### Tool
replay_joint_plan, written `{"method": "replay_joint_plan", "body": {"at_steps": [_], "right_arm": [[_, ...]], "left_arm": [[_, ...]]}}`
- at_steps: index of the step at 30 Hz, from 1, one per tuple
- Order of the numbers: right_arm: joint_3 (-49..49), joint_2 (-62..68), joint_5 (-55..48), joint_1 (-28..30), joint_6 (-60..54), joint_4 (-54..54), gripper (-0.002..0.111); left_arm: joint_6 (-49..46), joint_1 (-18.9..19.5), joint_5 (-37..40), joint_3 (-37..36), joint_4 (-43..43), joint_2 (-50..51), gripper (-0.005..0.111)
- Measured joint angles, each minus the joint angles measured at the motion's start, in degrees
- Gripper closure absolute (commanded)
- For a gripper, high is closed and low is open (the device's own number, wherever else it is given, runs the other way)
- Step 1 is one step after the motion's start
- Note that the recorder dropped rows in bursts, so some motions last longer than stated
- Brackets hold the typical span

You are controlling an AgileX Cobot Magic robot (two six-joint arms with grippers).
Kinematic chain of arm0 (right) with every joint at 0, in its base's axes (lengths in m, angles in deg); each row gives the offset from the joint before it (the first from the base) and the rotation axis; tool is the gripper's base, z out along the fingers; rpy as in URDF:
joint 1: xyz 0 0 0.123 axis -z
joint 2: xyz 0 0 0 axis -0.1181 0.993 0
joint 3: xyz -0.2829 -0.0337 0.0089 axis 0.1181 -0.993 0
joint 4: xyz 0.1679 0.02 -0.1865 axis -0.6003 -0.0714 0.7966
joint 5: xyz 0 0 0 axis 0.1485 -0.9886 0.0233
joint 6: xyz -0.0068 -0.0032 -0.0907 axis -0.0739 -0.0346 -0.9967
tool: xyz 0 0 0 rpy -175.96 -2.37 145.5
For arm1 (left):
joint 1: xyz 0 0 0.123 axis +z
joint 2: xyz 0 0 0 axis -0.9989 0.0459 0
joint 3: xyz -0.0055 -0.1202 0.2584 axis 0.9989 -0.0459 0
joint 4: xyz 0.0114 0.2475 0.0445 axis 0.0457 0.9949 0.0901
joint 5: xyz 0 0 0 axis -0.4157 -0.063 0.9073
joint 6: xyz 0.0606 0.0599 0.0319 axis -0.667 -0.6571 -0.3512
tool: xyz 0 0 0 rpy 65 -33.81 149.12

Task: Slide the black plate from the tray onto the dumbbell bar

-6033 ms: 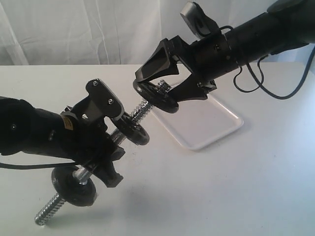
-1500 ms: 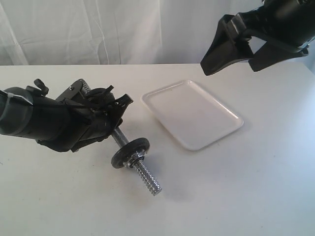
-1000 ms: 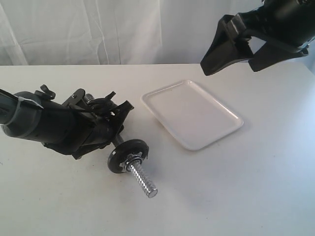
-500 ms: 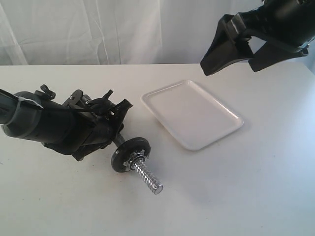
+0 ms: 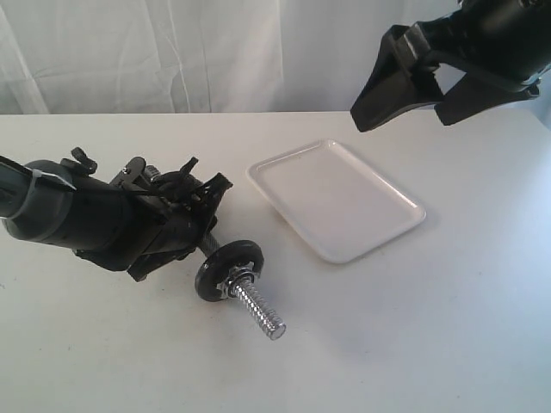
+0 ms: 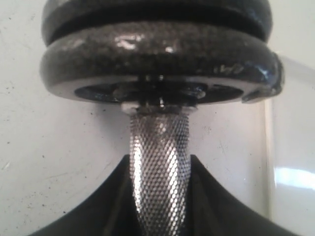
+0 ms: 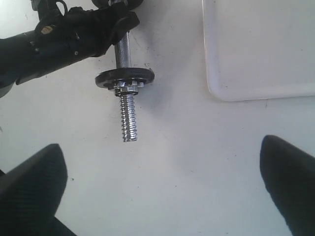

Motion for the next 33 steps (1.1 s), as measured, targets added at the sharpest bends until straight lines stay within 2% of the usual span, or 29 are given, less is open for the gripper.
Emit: {"method": "replay_joint_plan", "body": {"at_steps": [7,10,15,18,27,29,33], "right_arm": [[0.0,0.0,0.0,0.0,0.0,0.0,0.003],[0.0,0.0,0.0,0.0,0.0,0.0,0.003],[0.0,0.0,0.0,0.0,0.0,0.0,0.003],[0.0,0.0,0.0,0.0,0.1,0.0,0.003],[0.0,0.0,0.0,0.0,0.1,0.0,0.003],[0.0,0.0,0.0,0.0,0.1,0.0,0.003],[0.0,0.0,0.0,0.0,0.1,0.0,0.003]], "left_arm": [[0.0,0.0,0.3,0.0,0.1,0.0,0.105],[0.0,0.0,0.6,0.1,0.2,0.0,0.091],[0.0,0.1,0.9,0.1,0.4,0.0,0.058],[0.0,0.1,1.2,0.4,0.9,-0.4,0.046],[0.0,0.1,2.5,1.5,2.6,-2.0,0.048],[0.0,0.1,2.6,1.5,2.6,-2.0,0.054],[-0.1,0.1,3.1,1.5,2.6,-2.0,0.079]]}}
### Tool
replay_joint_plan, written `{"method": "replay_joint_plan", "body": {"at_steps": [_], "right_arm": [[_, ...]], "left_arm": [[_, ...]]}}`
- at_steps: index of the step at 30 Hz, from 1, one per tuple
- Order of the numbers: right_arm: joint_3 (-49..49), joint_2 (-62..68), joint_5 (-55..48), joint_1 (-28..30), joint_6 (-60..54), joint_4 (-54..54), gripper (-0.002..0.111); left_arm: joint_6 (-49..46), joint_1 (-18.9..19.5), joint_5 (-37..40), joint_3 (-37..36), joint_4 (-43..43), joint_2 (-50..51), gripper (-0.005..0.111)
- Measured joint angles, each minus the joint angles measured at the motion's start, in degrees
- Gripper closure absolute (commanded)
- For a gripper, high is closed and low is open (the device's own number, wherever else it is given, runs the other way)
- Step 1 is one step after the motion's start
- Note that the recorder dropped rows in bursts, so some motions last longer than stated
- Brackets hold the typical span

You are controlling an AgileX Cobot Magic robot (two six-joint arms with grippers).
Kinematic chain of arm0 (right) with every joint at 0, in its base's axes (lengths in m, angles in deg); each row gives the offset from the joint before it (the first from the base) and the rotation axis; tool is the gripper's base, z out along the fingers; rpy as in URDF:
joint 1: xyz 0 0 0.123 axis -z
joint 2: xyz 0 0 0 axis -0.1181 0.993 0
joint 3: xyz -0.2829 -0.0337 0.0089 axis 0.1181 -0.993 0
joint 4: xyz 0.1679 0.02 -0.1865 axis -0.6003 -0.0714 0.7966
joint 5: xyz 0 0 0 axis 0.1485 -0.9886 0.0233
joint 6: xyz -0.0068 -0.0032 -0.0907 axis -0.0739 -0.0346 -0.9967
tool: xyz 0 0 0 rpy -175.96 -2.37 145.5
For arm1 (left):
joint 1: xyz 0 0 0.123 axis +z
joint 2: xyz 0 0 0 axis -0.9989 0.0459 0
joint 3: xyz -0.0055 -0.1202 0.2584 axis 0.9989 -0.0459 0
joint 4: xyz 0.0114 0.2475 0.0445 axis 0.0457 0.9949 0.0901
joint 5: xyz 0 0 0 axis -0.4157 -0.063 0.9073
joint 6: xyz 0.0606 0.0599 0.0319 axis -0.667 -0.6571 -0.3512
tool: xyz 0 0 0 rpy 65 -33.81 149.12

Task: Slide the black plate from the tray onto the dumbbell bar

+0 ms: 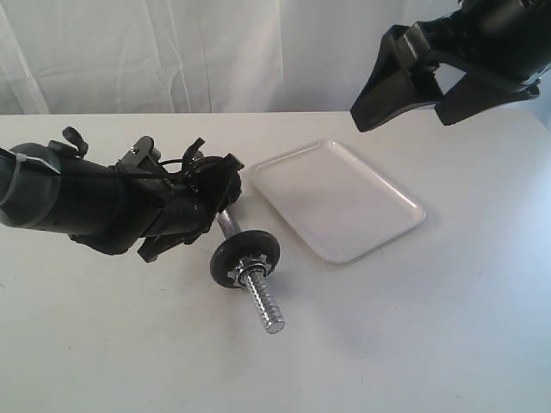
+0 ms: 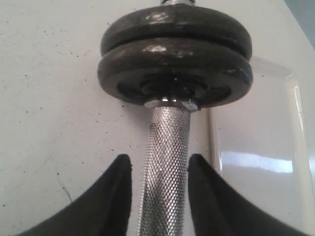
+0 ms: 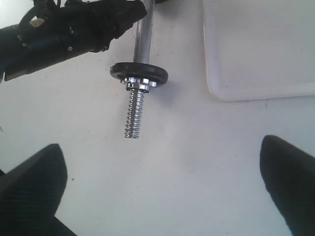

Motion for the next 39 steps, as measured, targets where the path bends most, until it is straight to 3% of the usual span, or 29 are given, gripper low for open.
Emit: {"method": "replay_joint_plan", "body": {"at_steps": [6,15,22,33,39], "right_arm": [[0.0,0.0,0.0,0.0,0.0,0.0,0.003],[0.0,0.0,0.0,0.0,0.0,0.0,0.003],[0.0,0.0,0.0,0.0,0.0,0.3,0.003],[0.0,0.0,0.0,0.0,0.0,0.7,0.003],[0.0,0.0,0.0,0.0,0.0,0.9,0.003]], "left_arm": [[0.0,0.0,0.1,0.0,0.1,0.0,0.107],[-2.6,0.0,0.1,0.0,0.0,0.0,0.107],[-11.7,-0.1,2.0,-0.3,-7.3,0.0,0.107],[-15.6,-0.1,1.8,-0.8,-8.7,0.0,0.107],[-23.0,-0.1,-2.5,-2.3,-13.5,-2.5,0.107]]}}
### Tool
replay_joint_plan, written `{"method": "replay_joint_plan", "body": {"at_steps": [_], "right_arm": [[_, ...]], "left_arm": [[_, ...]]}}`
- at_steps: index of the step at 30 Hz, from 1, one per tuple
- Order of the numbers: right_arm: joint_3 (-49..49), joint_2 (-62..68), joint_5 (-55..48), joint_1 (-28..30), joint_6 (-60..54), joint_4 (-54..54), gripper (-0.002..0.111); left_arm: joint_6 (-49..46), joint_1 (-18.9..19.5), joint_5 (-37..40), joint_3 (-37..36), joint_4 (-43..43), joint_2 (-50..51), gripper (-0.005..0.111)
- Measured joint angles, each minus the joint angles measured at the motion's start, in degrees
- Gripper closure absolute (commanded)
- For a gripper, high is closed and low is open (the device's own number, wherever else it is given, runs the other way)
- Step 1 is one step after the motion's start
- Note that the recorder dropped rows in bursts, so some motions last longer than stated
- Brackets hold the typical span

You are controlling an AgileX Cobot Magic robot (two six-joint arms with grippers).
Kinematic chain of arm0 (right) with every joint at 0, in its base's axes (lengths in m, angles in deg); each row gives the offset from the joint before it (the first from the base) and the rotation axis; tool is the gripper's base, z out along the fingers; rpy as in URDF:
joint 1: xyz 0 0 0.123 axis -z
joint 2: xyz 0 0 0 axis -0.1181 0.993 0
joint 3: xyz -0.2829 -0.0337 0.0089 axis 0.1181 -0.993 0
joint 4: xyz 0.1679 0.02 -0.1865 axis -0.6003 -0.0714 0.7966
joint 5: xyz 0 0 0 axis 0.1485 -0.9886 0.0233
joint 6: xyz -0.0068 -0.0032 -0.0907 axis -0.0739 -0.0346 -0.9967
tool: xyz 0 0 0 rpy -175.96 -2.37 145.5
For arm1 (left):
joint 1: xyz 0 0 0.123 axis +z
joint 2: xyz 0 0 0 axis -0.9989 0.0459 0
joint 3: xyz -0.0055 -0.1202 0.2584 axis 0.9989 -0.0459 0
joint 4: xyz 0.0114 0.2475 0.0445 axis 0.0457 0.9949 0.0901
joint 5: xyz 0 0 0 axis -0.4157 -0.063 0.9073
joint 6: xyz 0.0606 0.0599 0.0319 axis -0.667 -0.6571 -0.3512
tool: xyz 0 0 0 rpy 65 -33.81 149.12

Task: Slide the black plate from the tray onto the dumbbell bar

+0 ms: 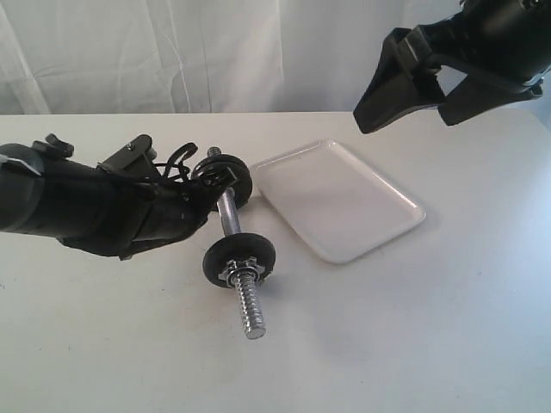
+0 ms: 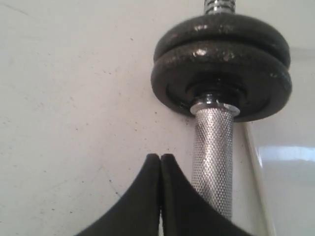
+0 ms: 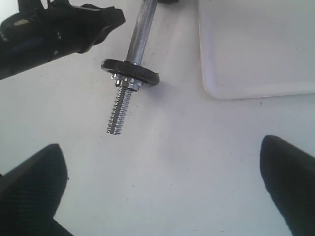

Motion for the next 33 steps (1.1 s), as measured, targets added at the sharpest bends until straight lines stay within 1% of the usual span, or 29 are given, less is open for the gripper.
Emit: {"method": "replay_joint_plan", "body": {"at_steps": [3,7,11,14,17,20,22,23,24,25,26,27,28,29,33], "right_arm": [[0.0,0.0,0.0,0.0,0.0,0.0,0.003],[0.0,0.0,0.0,0.0,0.0,0.1,0.003],[0.0,0.0,0.0,0.0,0.0,0.1,0.003],[0.0,0.0,0.0,0.0,0.0,0.1,0.003],[0.0,0.0,0.0,0.0,0.0,0.1,0.003],[0.0,0.0,0.0,0.0,0.0,0.1,0.005],[0.0,0.0,0.0,0.0,0.0,0.6,0.010],[0.0,0.0,0.0,0.0,0.0,0.9,0.018],[0.0,0.0,0.0,0.0,0.0,1.4,0.022],[0.0,0.0,0.0,0.0,0.0,1.5,0.031],[0.0,0.0,-0.1,0.0,0.0,1.7,0.036],[0.0,0.0,-0.1,0.0,0.0,1.7,0.043],[0.0,0.0,-0.1,0.0,0.0,1.8,0.045],[0.0,0.0,-0.1,0.0,0.0,1.8,0.048],[0.0,0.0,-0.1,0.0,0.1,1.8,0.048]], "left_arm": [[-5.4,0.0,-2.2,-1.2,-2.4,-1.8,0.107],[-13.9,0.0,-5.0,-2.8,-7.7,-3.4,0.107],[-21.0,0.0,-5.6,-5.2,-13.0,-4.7,0.107],[-23.0,-0.2,-5.6,-7.8,-14.9,-5.6,0.107],[-23.0,-0.6,-5.7,-10.7,-15.5,-7.2,0.107],[-22.1,-0.6,-7.8,-13.5,-15.5,-9.6,0.107],[-21.8,-0.6,-8.8,-14.4,-14.1,-11.6,0.107],[-21.7,-0.6,-9.1,-14.7,-12.7,-12.6,0.107],[-21.7,-0.6,-7.5,-14.7,-9.9,-14.5,0.107],[-21.7,-0.6,-5.4,-14.7,-8.5,-15.4,0.107],[-21.7,-0.6,-0.6,-14.7,-7.2,-16.6,0.107],[-21.2,-0.7,1.6,-14.7,-6.9,-16.9,0.107],[-19.6,-1.3,4.0,-15.2,-6.6,-17.0,0.107],[-18.9,-1.9,4.5,-15.4,-6.6,-17.0,0.107],[-15.2,-5.1,7.8,-16.0,-6.6,-16.9,0.107]]}}
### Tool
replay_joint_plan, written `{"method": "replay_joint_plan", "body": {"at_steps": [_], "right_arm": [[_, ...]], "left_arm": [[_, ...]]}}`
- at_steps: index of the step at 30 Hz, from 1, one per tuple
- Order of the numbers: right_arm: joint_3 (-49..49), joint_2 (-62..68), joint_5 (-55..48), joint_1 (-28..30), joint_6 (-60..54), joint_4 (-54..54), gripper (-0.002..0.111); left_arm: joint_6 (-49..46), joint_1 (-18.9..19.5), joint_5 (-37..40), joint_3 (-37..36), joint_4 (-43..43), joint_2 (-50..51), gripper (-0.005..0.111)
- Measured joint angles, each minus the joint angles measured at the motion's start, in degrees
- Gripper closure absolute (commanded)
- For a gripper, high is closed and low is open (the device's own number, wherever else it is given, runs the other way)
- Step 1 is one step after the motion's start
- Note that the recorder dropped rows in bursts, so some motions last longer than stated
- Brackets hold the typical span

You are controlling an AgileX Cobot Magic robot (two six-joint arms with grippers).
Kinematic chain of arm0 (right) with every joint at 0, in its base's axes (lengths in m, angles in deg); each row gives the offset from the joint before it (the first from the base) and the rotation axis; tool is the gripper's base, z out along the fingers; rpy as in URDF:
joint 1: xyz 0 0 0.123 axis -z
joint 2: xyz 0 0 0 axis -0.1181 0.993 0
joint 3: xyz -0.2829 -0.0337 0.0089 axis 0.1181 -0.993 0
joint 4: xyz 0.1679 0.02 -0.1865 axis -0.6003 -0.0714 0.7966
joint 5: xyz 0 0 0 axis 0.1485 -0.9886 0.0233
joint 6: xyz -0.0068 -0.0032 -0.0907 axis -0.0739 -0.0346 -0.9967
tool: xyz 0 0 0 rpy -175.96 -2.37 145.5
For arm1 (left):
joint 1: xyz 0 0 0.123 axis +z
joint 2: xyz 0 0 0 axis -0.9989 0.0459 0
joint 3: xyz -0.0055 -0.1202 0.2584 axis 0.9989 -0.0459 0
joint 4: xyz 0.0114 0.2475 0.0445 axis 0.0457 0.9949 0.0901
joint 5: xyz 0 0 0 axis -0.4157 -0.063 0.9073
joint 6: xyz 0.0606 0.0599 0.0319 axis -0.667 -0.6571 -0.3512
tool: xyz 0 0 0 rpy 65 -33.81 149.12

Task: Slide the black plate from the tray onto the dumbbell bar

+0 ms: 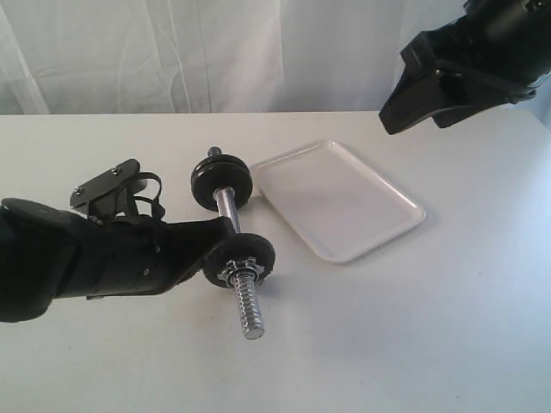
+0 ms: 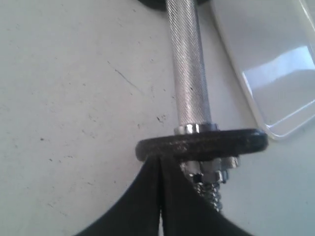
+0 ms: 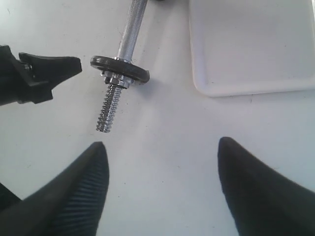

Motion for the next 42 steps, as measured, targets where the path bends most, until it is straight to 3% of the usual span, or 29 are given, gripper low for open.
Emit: {"method": "replay_joint_plan", "body": {"at_steps": [8,42], "right_arm": [[0.0,0.0,0.0,0.0,0.1,0.1,0.066],[0.0,0.0,0.0,0.0,0.1,0.0,0.067]], "left_arm": [[0.8,-3.4,1.8,0.0,0.1,0.0,0.107],[4.7,-3.9,6.5,0.8,0.9,7.2,0.107]]}}
